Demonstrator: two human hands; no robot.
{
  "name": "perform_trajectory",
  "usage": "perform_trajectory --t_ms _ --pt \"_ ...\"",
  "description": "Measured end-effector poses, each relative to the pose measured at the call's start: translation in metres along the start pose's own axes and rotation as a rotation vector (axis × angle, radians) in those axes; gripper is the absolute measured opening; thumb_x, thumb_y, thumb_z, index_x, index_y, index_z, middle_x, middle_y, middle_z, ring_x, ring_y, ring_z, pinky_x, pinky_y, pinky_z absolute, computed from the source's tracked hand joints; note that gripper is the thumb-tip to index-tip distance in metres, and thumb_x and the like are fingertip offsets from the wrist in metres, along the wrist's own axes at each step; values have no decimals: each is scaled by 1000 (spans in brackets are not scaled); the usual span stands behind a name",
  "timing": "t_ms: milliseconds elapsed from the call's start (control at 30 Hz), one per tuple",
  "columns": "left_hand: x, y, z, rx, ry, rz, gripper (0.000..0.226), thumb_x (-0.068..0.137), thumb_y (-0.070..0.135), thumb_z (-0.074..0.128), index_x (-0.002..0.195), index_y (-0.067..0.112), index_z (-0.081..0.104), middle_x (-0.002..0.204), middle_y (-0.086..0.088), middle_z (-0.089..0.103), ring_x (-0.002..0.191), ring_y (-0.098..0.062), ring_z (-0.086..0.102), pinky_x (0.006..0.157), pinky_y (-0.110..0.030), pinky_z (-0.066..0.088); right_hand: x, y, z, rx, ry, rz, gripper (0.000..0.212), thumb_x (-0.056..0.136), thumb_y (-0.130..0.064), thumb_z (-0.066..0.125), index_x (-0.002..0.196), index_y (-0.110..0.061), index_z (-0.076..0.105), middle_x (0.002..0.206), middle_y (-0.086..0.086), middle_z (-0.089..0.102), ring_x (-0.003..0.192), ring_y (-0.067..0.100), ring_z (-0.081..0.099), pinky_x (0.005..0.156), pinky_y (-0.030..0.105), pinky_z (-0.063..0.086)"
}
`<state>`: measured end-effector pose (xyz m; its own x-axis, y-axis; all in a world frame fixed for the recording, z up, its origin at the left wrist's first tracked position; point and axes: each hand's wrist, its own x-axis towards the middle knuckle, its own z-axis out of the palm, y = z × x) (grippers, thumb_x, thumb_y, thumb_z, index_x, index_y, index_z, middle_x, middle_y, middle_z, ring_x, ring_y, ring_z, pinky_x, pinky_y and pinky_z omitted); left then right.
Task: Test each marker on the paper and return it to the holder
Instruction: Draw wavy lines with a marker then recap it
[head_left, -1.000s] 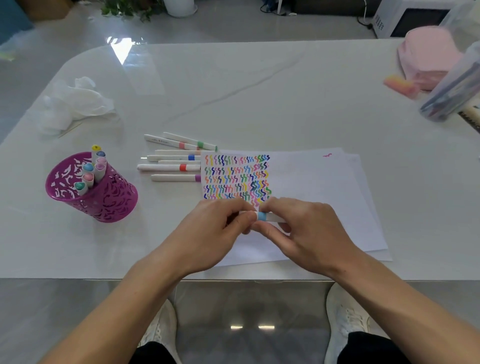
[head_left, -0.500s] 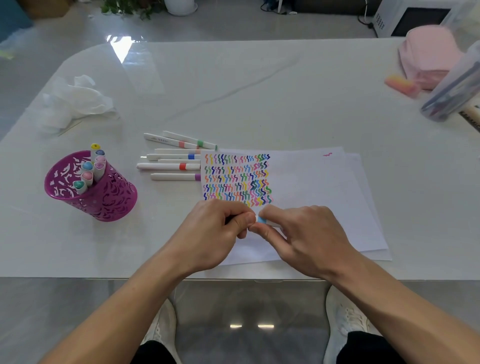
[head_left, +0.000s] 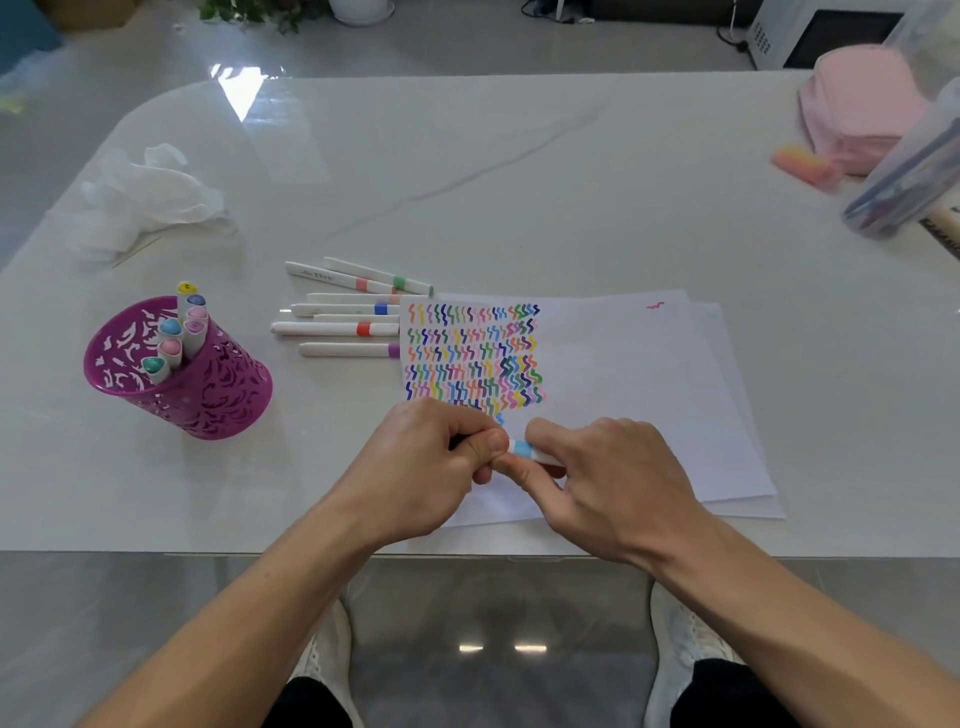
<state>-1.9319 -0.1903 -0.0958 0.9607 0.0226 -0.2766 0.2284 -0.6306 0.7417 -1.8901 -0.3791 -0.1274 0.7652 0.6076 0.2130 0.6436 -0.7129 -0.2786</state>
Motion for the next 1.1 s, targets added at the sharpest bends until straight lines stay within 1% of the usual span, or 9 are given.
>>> perform_trajectory --t_ms 200,333,500,633,733,867,967,1033,1100 --pt "1 1 -2 -112 4 -44 26 99 28 60 78 23 74 64 8 66 56 -1 55 55 -14 44 2 3 -6 31 -92 72 63 94 -76 31 64 -21 36 43 -6 27 41 22 33 42 26 21" --pt "6 -4 -2 -14 158 -57 28 100 31 56 81 19 71 69 7 66 65 -12 59 62 -27 52 4 3 -8 105 -190 161 38 96 -66 32 99 -29 40 57 -8 43 55 23 46 56 36 36" --pt "7 -7 -7 100 245 -67 18 103 32 51 90 27 63 85 8 67 71 -5 60 54 -16 40 7 7 -14 560 -111 250 22 105 -19 42 115 -35 30 66 9 48 52 26 43 53 43 34" --pt "6 -12 -2 222 214 -7 16 102 31 52 92 25 63 94 9 68 78 -8 58 61 -20 40 17 5 -22 1020 -68 397 32 105 -2 35 111 -25 56 90 13 62 61 31 56 56 40 49" --pt "5 -14 0 288 171 26 15 102 31 52 93 24 62 92 10 66 82 -14 56 66 -27 38 20 8 -22 1227 -93 426 38 101 9 34 117 -12 62 96 16 72 88 30 73 73 43 62" --pt "6 -17 3 290 144 27 15 102 32 50 92 25 57 94 8 66 83 -17 55 66 -30 38 16 9 -17 1012 -64 339 13 93 -26 74 97 -21 62 80 5 66 77 25 66 74 34 56" --pt "7 -18 5 282 121 33 15 103 34 48 93 26 55 99 8 66 86 -16 56 66 -29 41 14 5 -15 975 -51 403 41 98 -52 52 79 -21 71 67 6 64 64 19 59 64 23 45" --pt "7 -19 5 271 111 29 14 103 35 48 93 27 55 101 9 66 87 -14 56 67 -27 44 15 2 -13 997 -65 440 38 106 -43 47 90 -22 75 66 11 67 63 24 62 64 26 48" --pt "7 -20 5 269 105 21 14 103 37 48 94 28 54 105 10 66 89 -12 57 68 -25 48 16 1 -11 1053 -63 441 10 105 -23 55 103 -20 64 66 13 70 61 28 64 62 30 53"
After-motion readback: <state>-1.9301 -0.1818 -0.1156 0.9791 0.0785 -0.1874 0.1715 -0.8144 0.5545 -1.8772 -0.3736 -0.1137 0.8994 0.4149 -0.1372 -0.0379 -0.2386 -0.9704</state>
